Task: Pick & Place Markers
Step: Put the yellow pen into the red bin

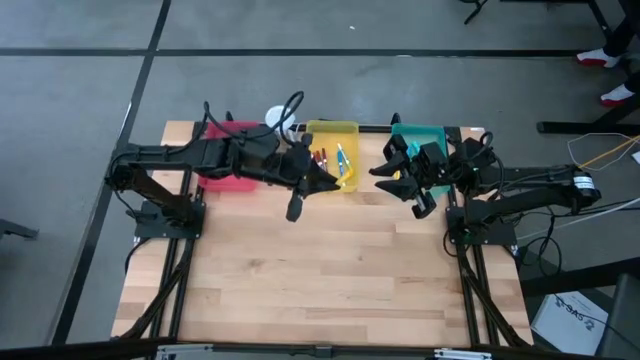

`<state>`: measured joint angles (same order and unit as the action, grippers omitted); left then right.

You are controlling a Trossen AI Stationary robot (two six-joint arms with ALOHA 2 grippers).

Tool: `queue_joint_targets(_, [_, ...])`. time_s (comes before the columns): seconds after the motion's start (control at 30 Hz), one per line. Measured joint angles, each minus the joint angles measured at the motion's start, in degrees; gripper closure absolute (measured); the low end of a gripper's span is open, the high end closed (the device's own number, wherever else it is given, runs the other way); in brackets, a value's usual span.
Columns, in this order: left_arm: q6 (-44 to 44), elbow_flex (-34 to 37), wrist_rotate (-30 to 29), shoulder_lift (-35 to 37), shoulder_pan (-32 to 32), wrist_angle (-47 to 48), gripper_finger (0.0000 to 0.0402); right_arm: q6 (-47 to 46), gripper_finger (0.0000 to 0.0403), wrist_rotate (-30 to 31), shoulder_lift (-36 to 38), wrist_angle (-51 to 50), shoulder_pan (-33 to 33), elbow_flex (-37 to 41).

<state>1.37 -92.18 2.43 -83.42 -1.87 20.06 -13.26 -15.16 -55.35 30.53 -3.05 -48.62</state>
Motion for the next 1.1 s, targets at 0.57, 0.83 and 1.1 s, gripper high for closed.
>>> queue_joint_targets(0.57, [-1.11, 0.00, -0.31, -0.42, 4.90, 0.47, 0.0376, 4.44, 0.0269, 9.71, -0.50, -4.04, -0.02, 0.00])
queue_joint_targets(0.83, [-1.11, 0.02, 2.50, -1.44, 6.91, 0.24, 0.0376, 6.17, 0.0268, 15.86, -2.43, -2.98, -0.02, 0.00])
queue_joint_targets(1.1, [-2.05, 0.02, 2.50, -1.60, 6.97, 0.62, 0.0376, 6.16, 0.0218, 17.16, -4.55, -2.93, -0.04, 0.00])
